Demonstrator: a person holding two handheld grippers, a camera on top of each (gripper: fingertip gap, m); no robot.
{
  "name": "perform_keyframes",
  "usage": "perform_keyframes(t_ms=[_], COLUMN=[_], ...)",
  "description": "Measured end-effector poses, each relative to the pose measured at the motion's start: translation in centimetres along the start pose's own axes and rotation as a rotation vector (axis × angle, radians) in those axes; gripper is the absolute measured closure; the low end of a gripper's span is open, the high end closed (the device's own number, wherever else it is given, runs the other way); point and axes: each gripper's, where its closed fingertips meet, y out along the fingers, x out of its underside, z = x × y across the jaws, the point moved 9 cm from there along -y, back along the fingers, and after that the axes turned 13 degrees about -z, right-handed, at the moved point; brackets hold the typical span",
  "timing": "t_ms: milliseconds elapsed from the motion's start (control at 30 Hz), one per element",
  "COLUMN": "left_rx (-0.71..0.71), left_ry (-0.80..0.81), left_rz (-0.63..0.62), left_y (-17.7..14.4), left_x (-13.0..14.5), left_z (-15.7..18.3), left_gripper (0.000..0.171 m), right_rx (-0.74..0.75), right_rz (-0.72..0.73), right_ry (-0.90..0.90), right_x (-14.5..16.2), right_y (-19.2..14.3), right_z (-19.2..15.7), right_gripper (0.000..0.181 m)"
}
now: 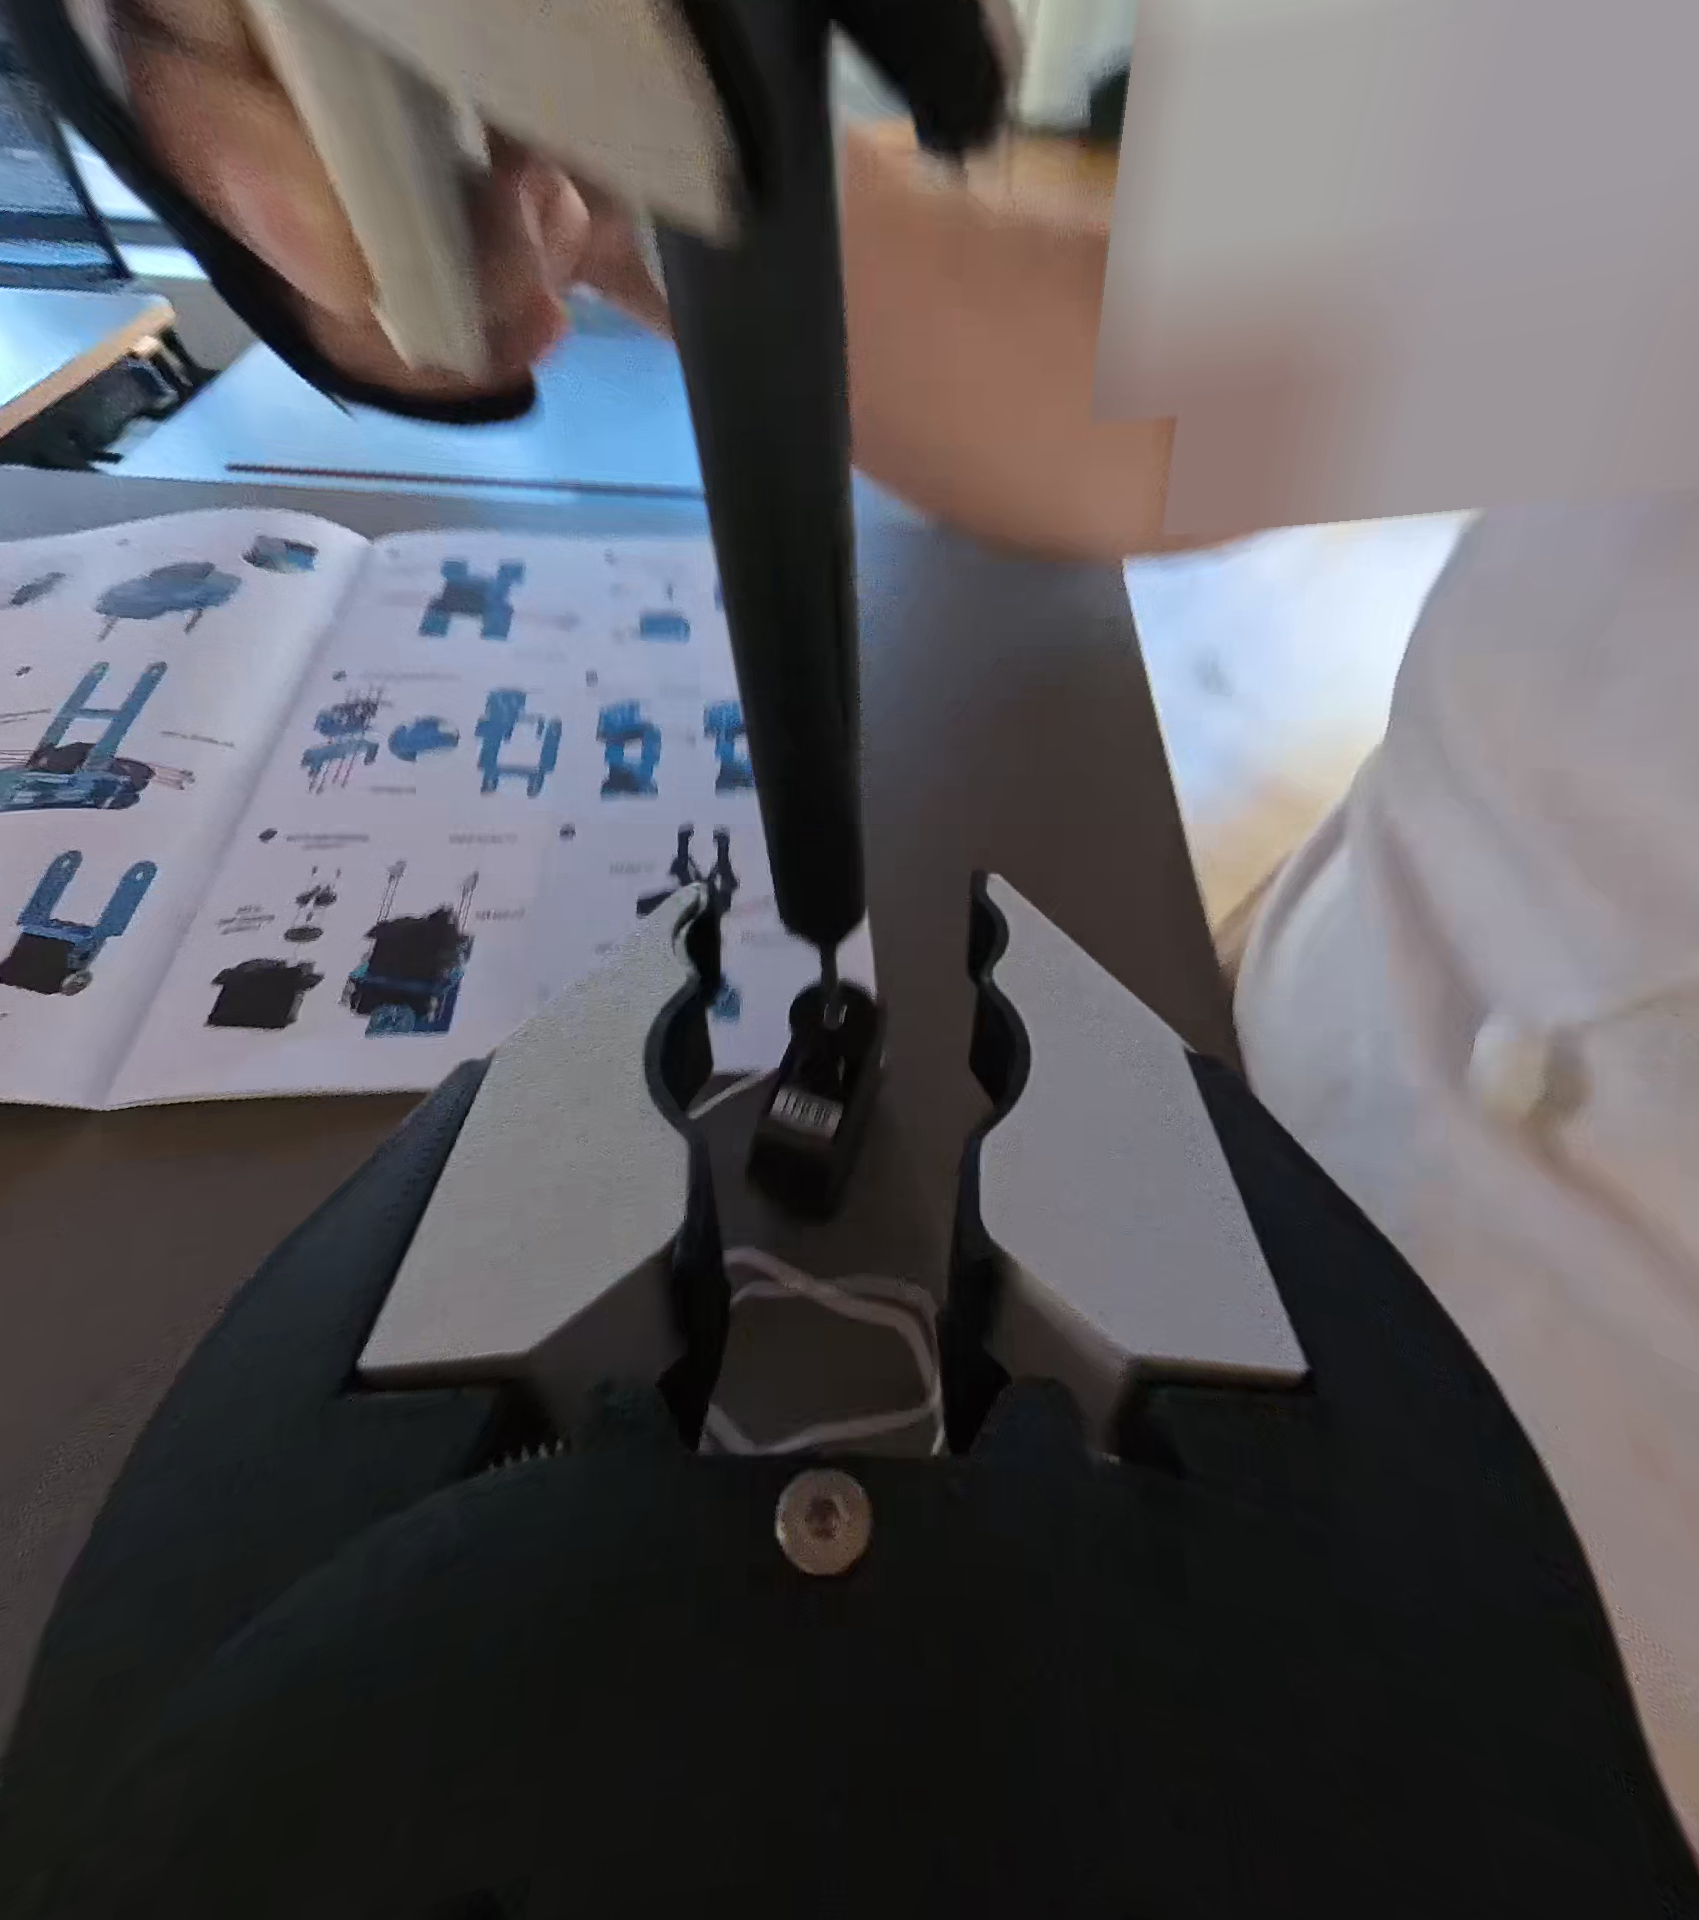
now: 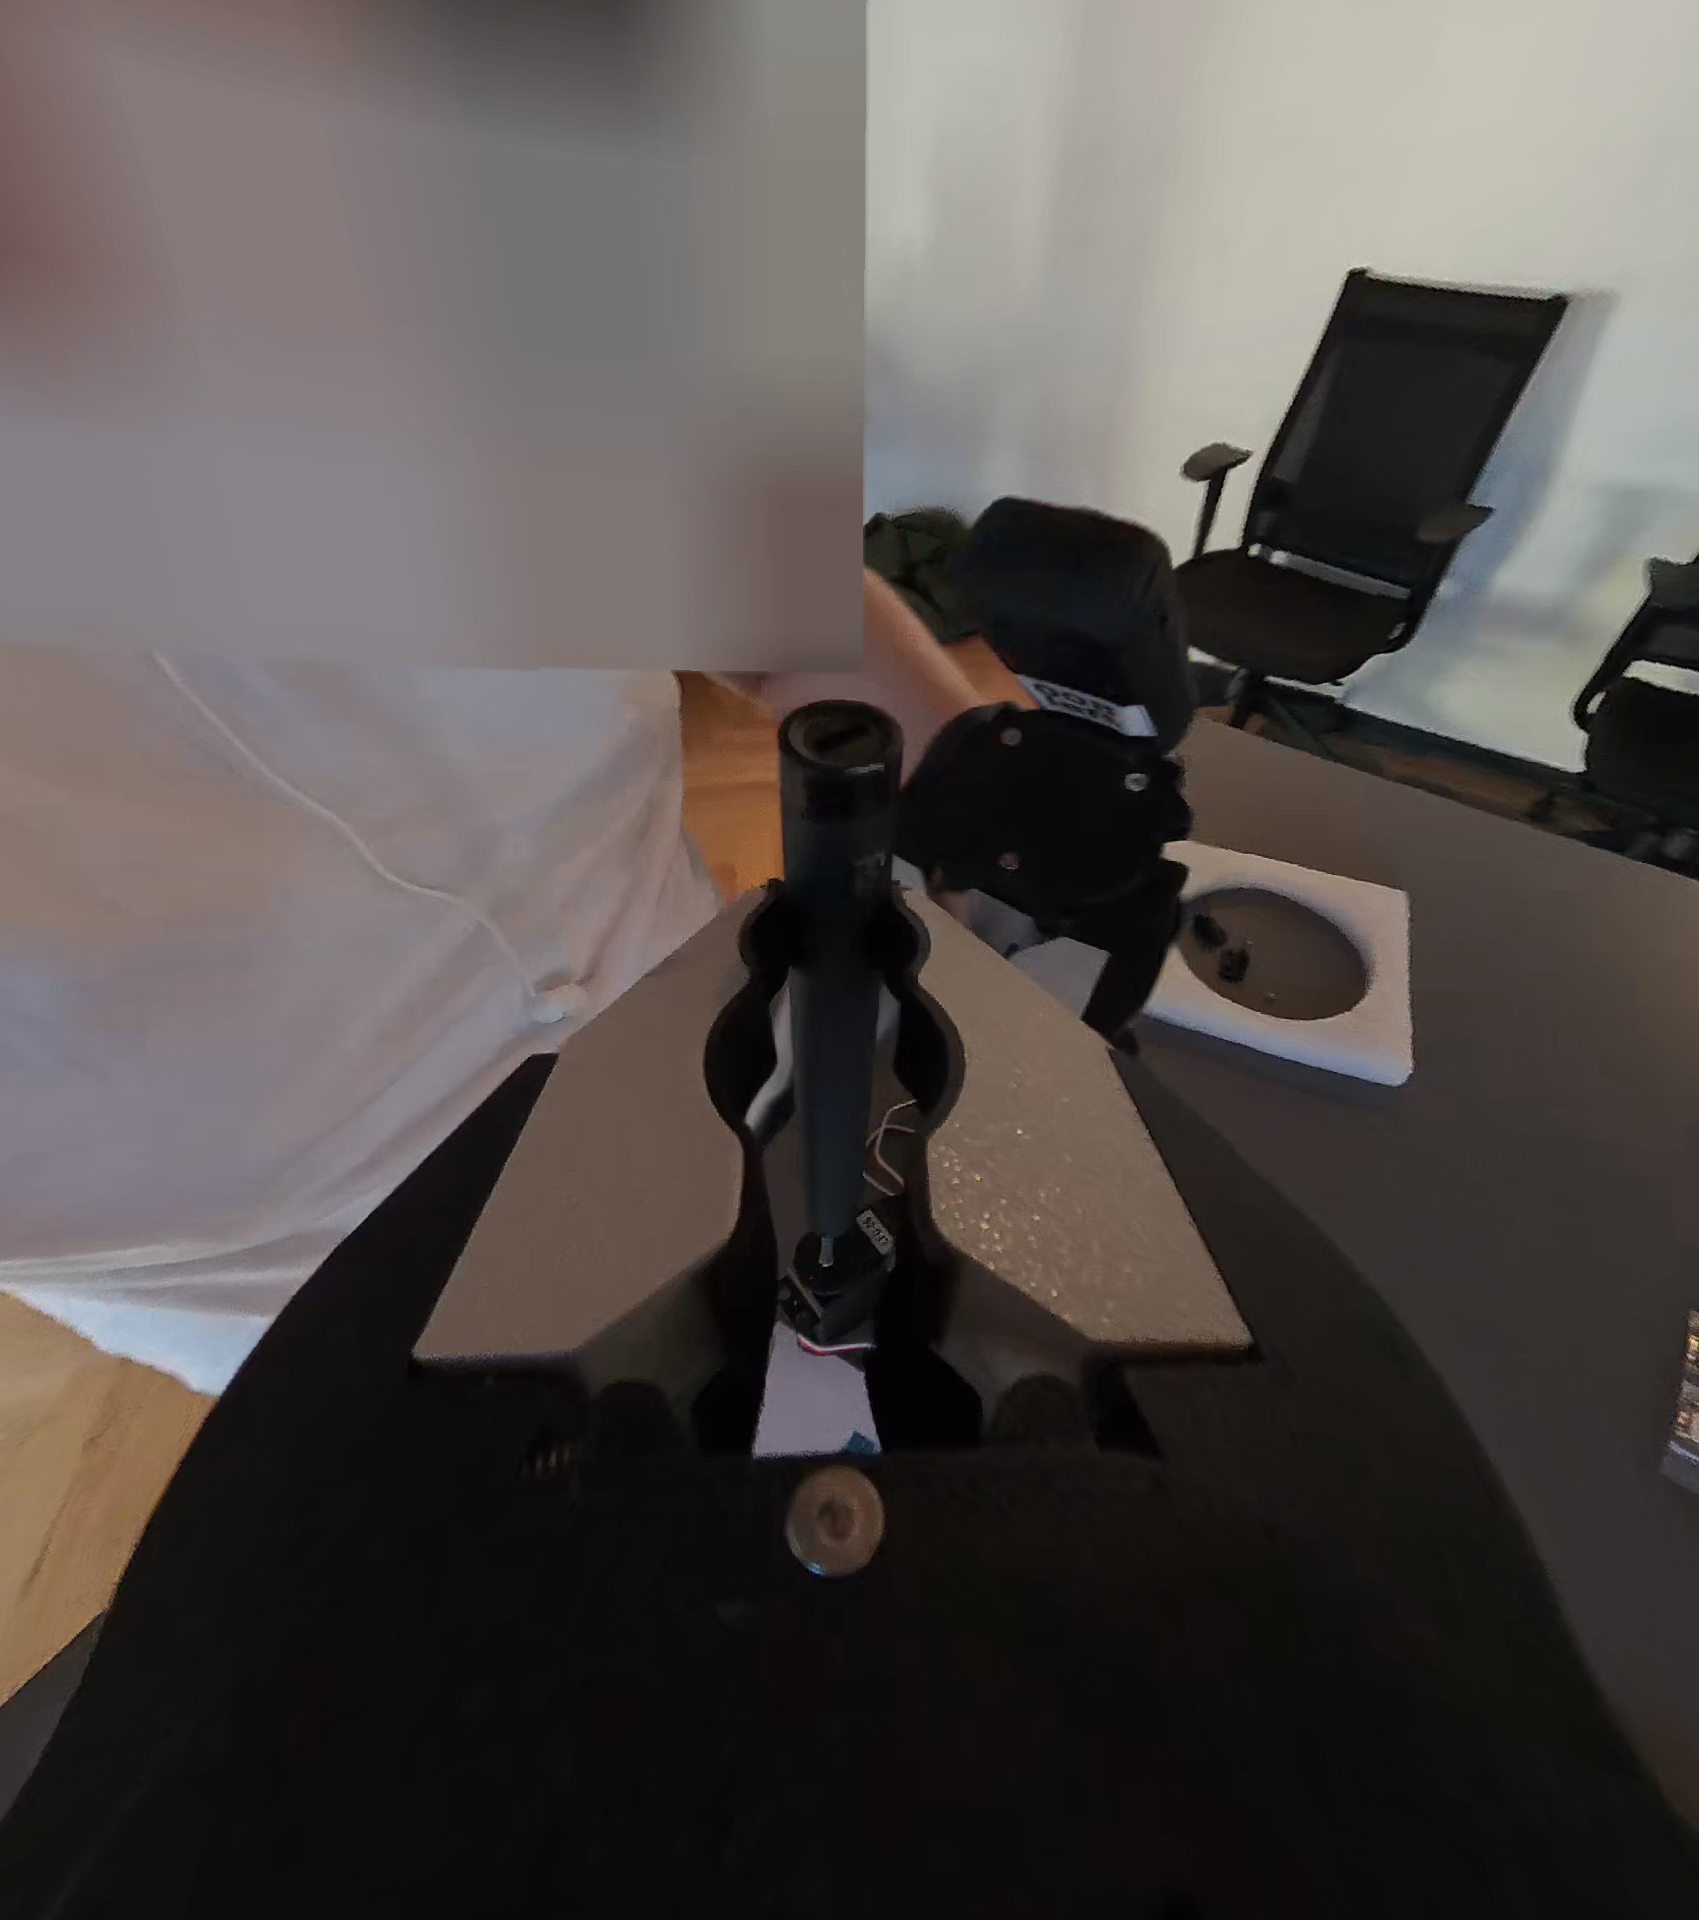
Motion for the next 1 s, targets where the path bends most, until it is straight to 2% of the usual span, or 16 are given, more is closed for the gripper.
perform_keyframes(t_ms=[67, 133, 233, 533, 767, 833, 967, 1000], left_rx=[-0.026, -0.104, -0.163, -0.214, -0.226, -0.222, -0.260, -0.295], left_ry=[-0.086, -0.113, -0.126, -0.116, -0.105, -0.114, -0.133, -0.170], left_rz=[0.081, 0.145, 0.159, 0.071, 0.055, 0.060, 0.092, 0.090], left_y=[0.4, 0.7, 1.0, 0.6, 0.7, 0.6, 0.6, 0.6], left_x=[-1.2, -1.8, -1.9, -2.1, -2.3, -2.2, -2.0, -1.7], left_z=[0.3, 0.4, 0.5, 1.0, 1.4, 1.3, 1.5, 1.6], left_gripper=[0.129, 0.156, 0.155, 0.155, 0.155, 0.155, 0.156, 0.143], right_rx=[0.032, 0.066, 0.142, 0.585, 0.899, 0.936, 0.967, 0.979], right_rz=[0.026, 0.058, 0.122, 0.331, 0.251, 0.259, 0.266, 0.263], right_ry=[0.004, 0.012, 0.039, 0.183, 0.279, 0.288, 0.292, 0.294], right_x=[0.2, 0.4, 0.8, 1.0, 0.5, 0.4, 0.3, 0.3], right_y=[0.0, 0.0, 0.0, 2.2, 3.8, 4.2, 4.5, 4.4], right_z=[-0.3, -0.6, -1.0, -2.9, -4.3, -4.6, -4.7, -4.8], right_gripper=[0.166, 0.165, 0.165, 0.154, 0.160, 0.173, 0.174, 0.174])
